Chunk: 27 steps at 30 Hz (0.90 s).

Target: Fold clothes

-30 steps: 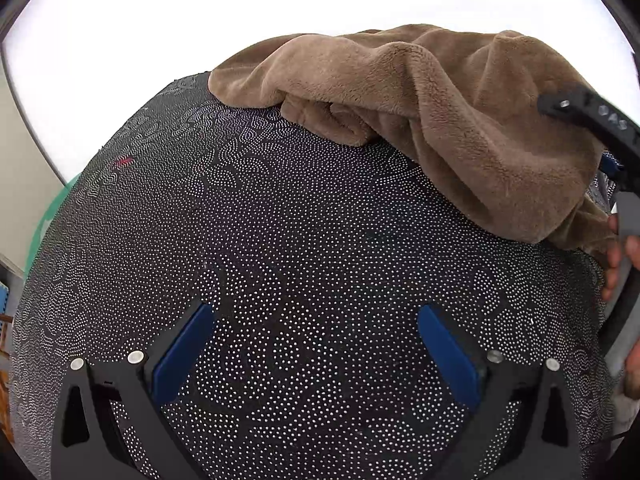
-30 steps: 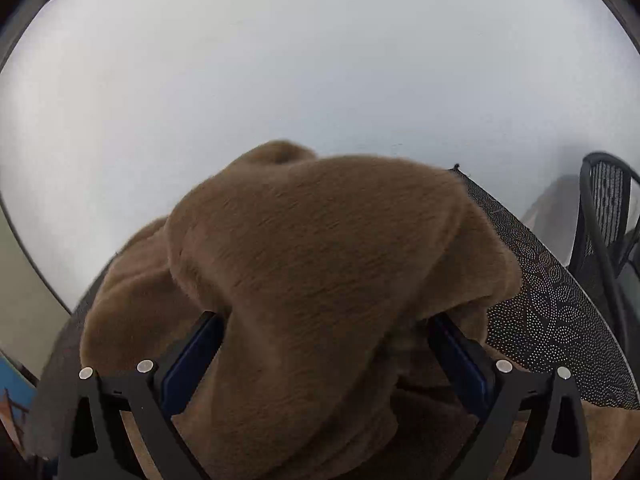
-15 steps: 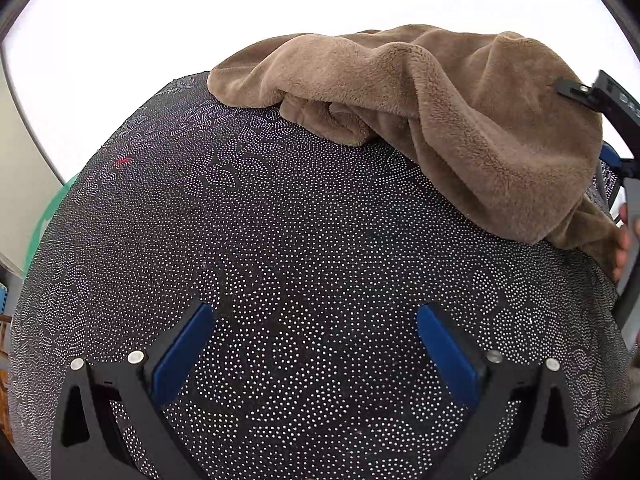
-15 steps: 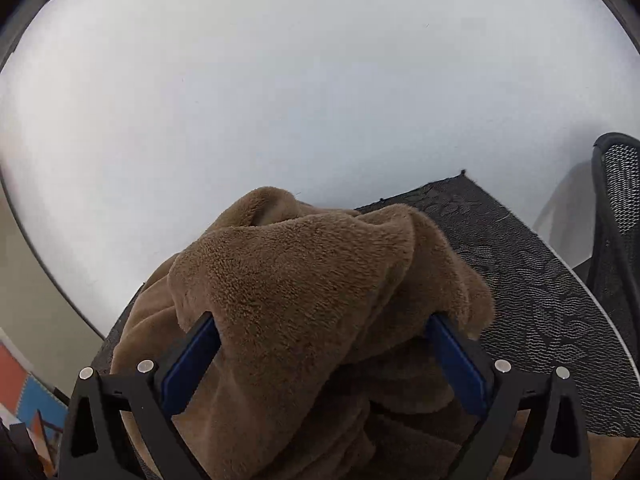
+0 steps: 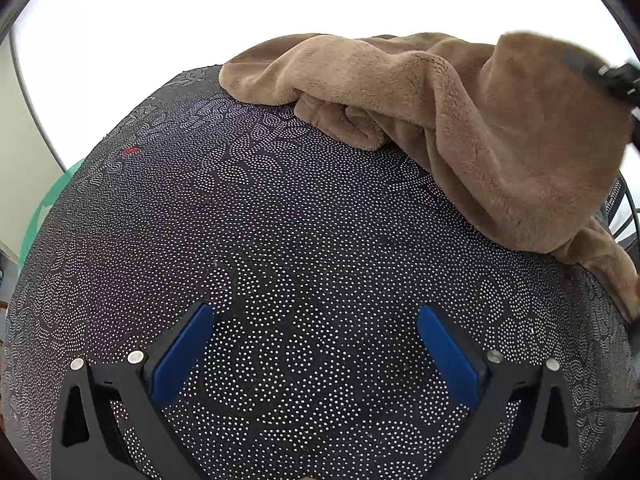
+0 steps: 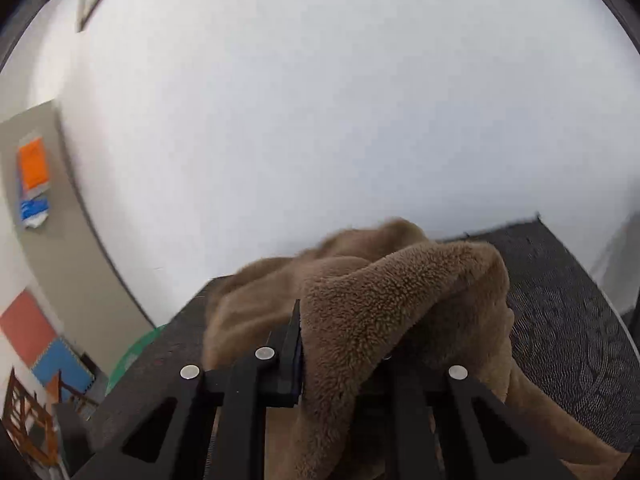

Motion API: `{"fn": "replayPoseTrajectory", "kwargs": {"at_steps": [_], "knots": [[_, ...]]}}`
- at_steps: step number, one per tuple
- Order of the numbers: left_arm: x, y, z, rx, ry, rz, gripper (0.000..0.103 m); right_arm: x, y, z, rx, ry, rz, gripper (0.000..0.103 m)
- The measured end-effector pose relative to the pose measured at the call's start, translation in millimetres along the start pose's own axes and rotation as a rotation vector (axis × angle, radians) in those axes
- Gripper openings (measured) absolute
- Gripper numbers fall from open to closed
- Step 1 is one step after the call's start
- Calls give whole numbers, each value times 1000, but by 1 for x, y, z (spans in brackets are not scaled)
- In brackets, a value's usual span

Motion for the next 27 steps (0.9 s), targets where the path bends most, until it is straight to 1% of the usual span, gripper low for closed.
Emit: {"fn": "replayPoseTrajectory", "kwargs": {"at_steps": [3, 5, 10, 12, 13, 16, 18, 20, 21, 22, 23, 25, 27], "knots": [[4, -11, -4, -41, -11, 18, 103, -12, -33, 2, -35, -4, -97, 17], [3, -19, -8, -66, 1, 8, 103, -22, -56, 10, -70, -14, -150, 17], [-12, -44, -21, -133, 62, -38, 103, -59, -120, 47, -159, -74, -255, 17], [-21, -58, -26, -179, 92, -41, 103, -68, -141, 63, -205, -105, -268, 17], [-25, -63, -28, -198, 105, -57, 103, -76, -152, 73, -225, -123, -270, 17], [-33, -79, -32, -230, 126, -89, 103, -60, -157, 100, -278, -190, -264, 17], [-37, -89, -34, -231, 133, -84, 103, -51, -157, 118, -309, -238, -242, 17], [-45, -90, -30, -222, 142, -93, 103, -43, -151, 127, -327, -273, -227, 18], [-49, -91, -29, -215, 147, -101, 103, -39, -147, 131, -335, -291, -221, 21], [-54, -91, -26, -202, 150, -102, 103, -36, -145, 135, -327, -308, -226, 33], [-59, -92, -23, -187, 153, -101, 103, -34, -143, 138, -312, -319, -242, 57], [-63, -93, -20, -180, 151, -105, 103, -36, -139, 139, -292, -306, -258, 78], [-57, -98, -21, -175, 143, -104, 103, -40, -135, 136, -285, -296, -252, 78]]}}
Point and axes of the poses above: each gripper's, at about its wrist camera, not at the fingertips, and x roughly the way its jaws point, y to its right, z to its underside, the point moved 3 cm from there along x, roughly the way its jaws point, and after that the axes turned 6 degrees about -z, right-handed, at the moved point
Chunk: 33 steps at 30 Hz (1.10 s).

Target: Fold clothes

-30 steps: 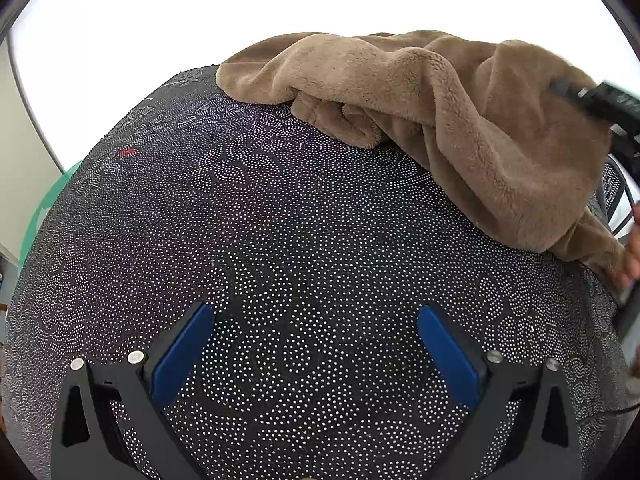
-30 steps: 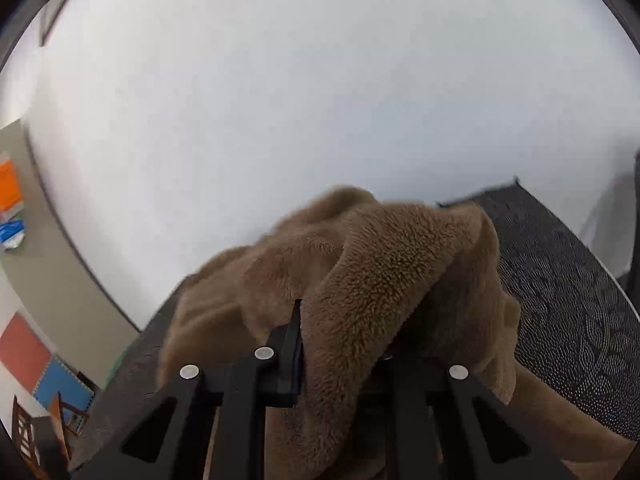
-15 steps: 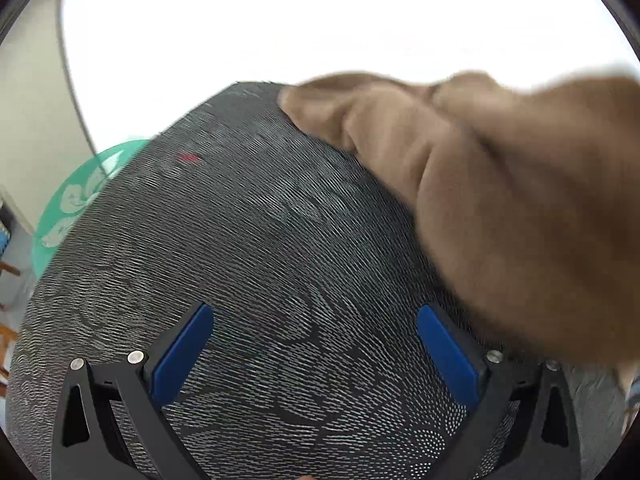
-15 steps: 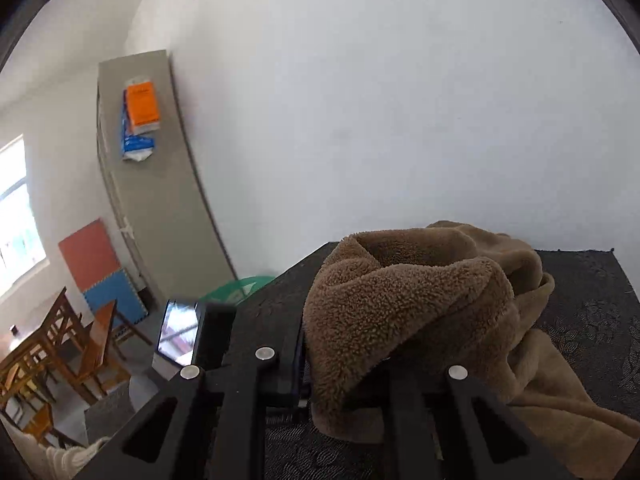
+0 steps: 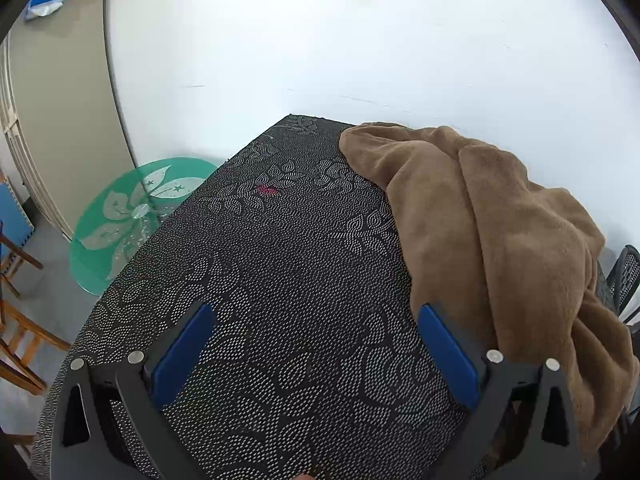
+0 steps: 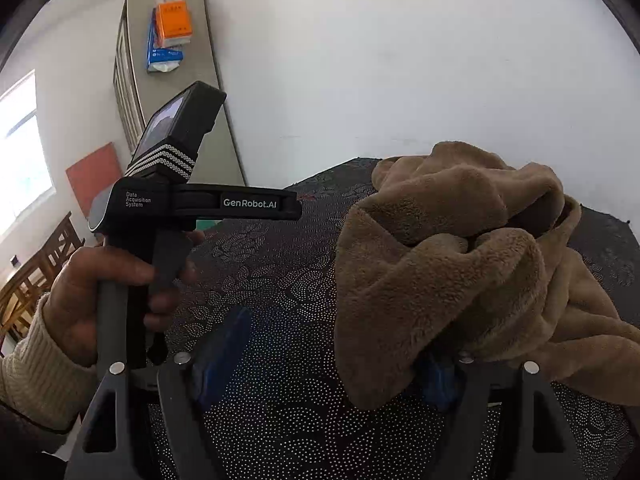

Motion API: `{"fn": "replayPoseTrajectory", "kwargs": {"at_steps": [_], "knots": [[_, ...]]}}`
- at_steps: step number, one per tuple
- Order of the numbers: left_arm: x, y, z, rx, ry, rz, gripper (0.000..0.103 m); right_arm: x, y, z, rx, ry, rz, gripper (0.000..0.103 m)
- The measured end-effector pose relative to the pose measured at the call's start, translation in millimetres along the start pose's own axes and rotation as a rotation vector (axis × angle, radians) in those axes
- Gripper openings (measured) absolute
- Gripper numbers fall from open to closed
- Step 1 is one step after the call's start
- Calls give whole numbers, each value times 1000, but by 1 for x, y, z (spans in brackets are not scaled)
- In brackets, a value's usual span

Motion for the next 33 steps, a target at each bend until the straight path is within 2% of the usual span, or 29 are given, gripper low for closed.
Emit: {"fn": "replayPoseTrajectory", "kwargs": {"at_steps": [2, 5, 11, 15, 18, 19, 22, 25, 28, 32, 33], "knots": [[0, -1, 2, 5, -10, 3, 103, -7, 7, 0, 29, 17, -2, 78], [1, 3, 6, 16, -25, 17, 103, -29, 35, 4, 163, 73, -17, 78], [-20, 36, 1, 103, 9, 102, 103, -48, 75, -20, 338, 208, 111, 78], [-43, 77, -16, 222, 66, 215, 103, -54, 101, -15, 368, 217, 226, 78], [-61, 122, -26, 356, 98, 317, 103, -54, 113, -4, 381, 221, 272, 78], [-65, 137, -28, 408, 106, 324, 103, -51, 118, -3, 387, 220, 285, 78], [-69, 184, -30, 564, 119, 299, 103, -51, 131, 10, 406, 217, 321, 78], [-55, 221, -29, 672, 95, 244, 103, -59, 142, 19, 434, 217, 339, 78], [-25, 244, -36, 714, 40, 212, 103, -67, 143, 27, 463, 216, 349, 78], [2, 258, -41, 767, 18, 135, 103, -64, 147, 27, 471, 213, 347, 78], [8, 258, -40, 778, -6, 145, 103, -64, 146, 27, 468, 212, 350, 78]]}}
Point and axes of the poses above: each gripper's, at about its wrist camera, not at the fingertips, and x roughly the way its jaws point, y to its right, z to its underside, the point moved 3 cm from there along x, roughly the way its jaws point, and after that the axes turned 6 degrees about -z, right-handed, at the moved point
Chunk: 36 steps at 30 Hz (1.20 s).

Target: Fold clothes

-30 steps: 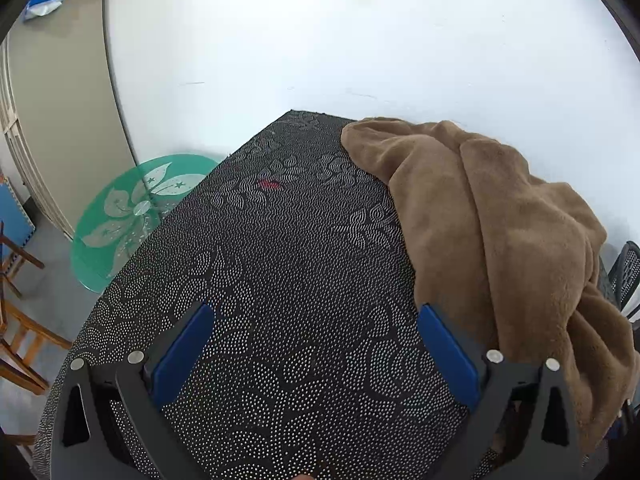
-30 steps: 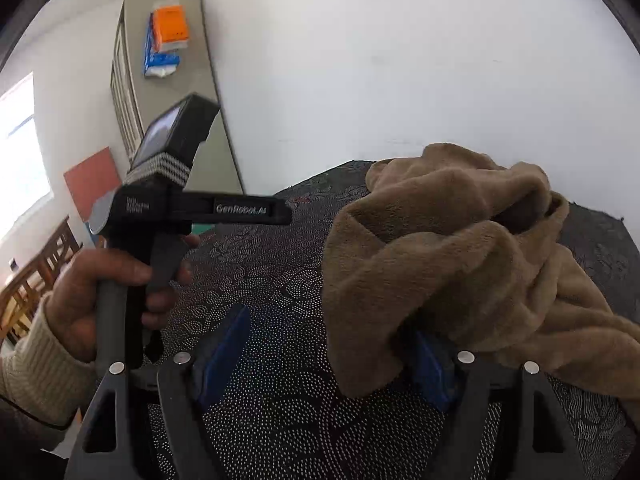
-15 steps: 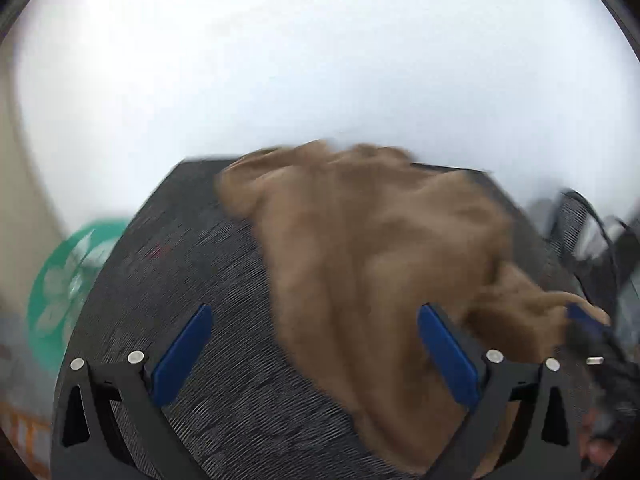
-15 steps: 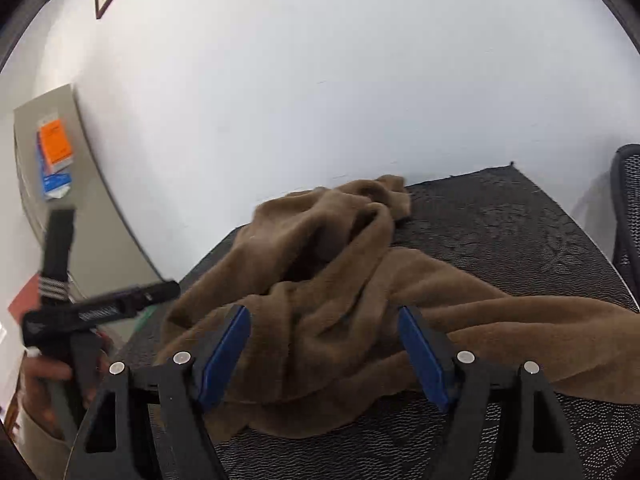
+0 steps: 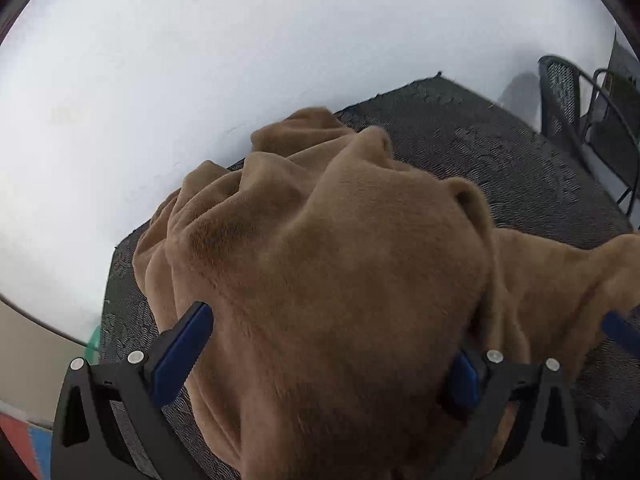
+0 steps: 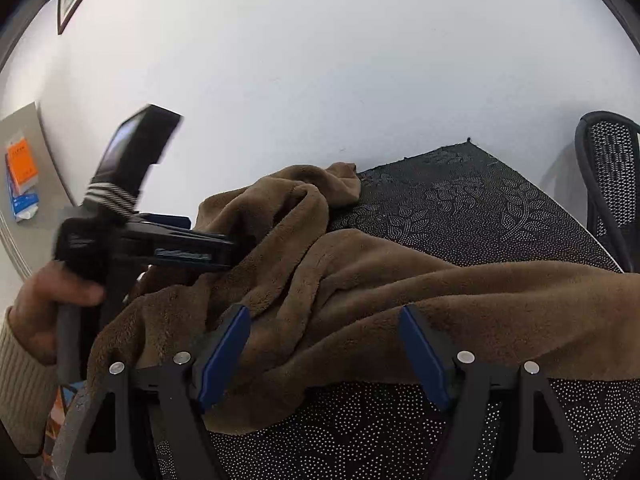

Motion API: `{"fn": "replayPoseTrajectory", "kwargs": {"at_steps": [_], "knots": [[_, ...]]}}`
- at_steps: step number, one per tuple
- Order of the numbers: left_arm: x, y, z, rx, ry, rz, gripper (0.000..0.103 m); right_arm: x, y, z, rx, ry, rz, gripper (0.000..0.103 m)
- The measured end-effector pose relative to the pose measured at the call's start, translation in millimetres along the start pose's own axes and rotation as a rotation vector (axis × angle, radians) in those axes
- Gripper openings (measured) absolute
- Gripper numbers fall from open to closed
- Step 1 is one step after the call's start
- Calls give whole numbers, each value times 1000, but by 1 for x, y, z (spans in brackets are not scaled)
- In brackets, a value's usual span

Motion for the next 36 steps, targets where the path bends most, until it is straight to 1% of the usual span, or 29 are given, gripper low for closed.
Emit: {"fn": "replayPoseTrajectory", "kwargs": {"at_steps": [3, 4, 5, 6, 7, 9, 10, 11, 12, 13, 14, 15, 19, 24, 25, 28, 29, 32, 34, 36], "knots": [[18, 1, 3, 13, -54, 61, 103, 2, -2, 1, -4, -11, -8, 78], [21, 0, 4, 8, -58, 62, 102, 1, -3, 1, -8, -11, -8, 78], [24, -2, 6, 3, -60, 62, 97, 0, -4, 1, -13, -11, -9, 78], [28, -7, 7, -19, -69, 57, 86, 0, -5, 1, -14, -10, -9, 78], [31, -13, 8, -61, -83, 74, 79, 0, -5, 1, -15, -10, -9, 78], [38, -27, 11, -147, -115, 114, 57, 1, -5, 1, -14, -15, -8, 78], [40, -35, 12, -190, -120, 133, 51, 2, -5, 1, -12, -17, -7, 78], [41, -42, 13, -229, -120, 149, 41, 2, -5, 1, -11, -18, -7, 78], [39, -51, 16, -267, -115, 171, 34, 3, -4, 1, -10, -18, -8, 78], [38, -59, 18, -305, -109, 194, 31, 3, -4, 1, -9, -19, -8, 78], [34, -67, 21, -343, -97, 215, 24, 3, -4, 2, -8, -21, -8, 78], [29, -75, 24, -382, -79, 229, 20, 4, -4, 2, -7, -24, -9, 78], [4, -120, 42, -515, 2, 246, 18, 4, -4, 2, -1, -26, -7, 78], [-34, -186, 85, -702, 101, 247, 18, 3, -6, 2, -5, -21, -6, 78], [-39, -198, 99, -735, 109, 242, 18, 3, -6, 2, -5, -20, -6, 78], [-43, -218, 139, -826, 110, 223, 18, 3, -5, 2, -1, -21, -5, 78], [-44, -221, 153, -842, 102, 214, 18, 3, -5, 2, 1, -22, -5, 78], [-46, -227, 199, -885, 76, 184, 18, 4, -3, 3, 7, -25, -7, 78], [-46, -224, 229, -897, 51, 171, 19, 4, -2, 2, 13, -25, -5, 78], [-46, -222, 254, -897, 23, 160, 24, 4, -1, 3, 19, -24, -4, 78]]}}
Point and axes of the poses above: each gripper's, at about its wrist camera, not at the fingertips, and x roughly the way its jaws point, y to its right, z to its underside, the point moved 3 cm from there along x, roughly the way its jaws point, and after that the axes turned 6 degrees about -z, right-handed, at the moved point
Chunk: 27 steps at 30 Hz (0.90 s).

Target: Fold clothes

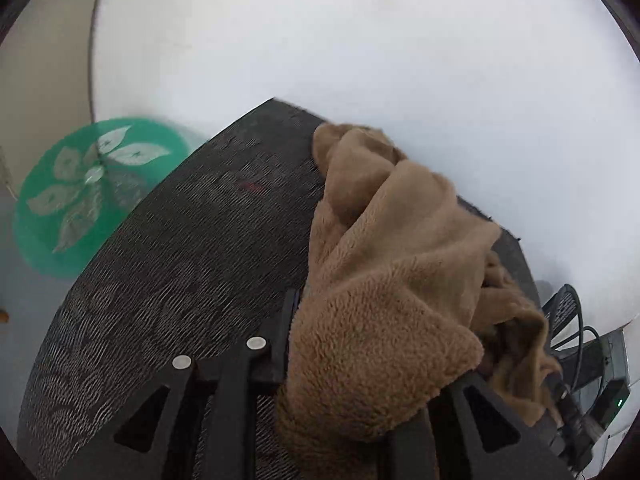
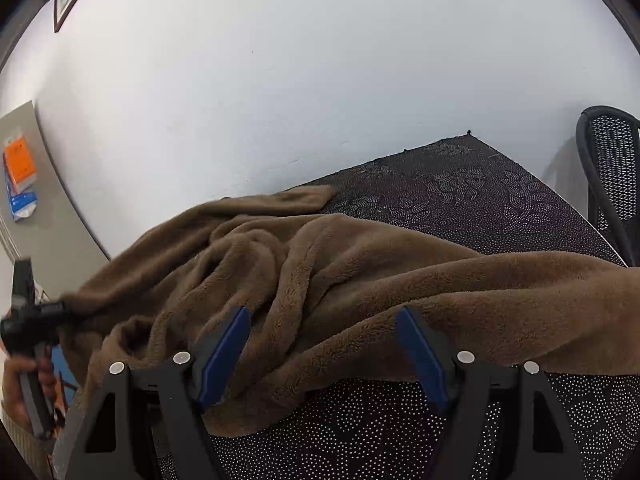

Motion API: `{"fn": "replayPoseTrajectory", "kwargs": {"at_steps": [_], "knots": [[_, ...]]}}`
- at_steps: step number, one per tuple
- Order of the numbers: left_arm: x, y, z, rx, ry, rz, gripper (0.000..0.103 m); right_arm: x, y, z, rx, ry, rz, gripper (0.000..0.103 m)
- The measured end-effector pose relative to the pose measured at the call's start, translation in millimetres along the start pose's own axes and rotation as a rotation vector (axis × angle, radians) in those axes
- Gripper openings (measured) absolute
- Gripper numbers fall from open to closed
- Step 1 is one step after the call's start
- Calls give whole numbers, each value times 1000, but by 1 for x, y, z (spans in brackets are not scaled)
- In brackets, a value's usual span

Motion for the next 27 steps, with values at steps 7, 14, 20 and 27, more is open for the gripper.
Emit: {"fn": "replayPoseTrajectory", "kwargs": {"at_steps": [7, 14, 20, 27], "knots": [[2, -7, 32, 73, -15, -39, 33, 1, 1, 0, 6, -2, 1, 78], [-19, -1, 42, 117, 14, -70, 53, 1, 0, 0, 2, 0, 0, 78], [-24, 18, 46, 217, 50, -136, 61, 0, -3, 1, -10, -2, -1, 78], [11, 62, 34, 377, 8, -140, 79, -1, -2, 2, -8, -1, -2, 78]]}}
Point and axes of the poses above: each gripper's, at about its wrist camera, not at the fingertips, and x roughly the way its jaws point, y to its right, z to its underside, the point moved 3 cm from there along x, roughly the way its jaws point, and after that the axes turned 6 degrees about -z, right-handed, at the moved point
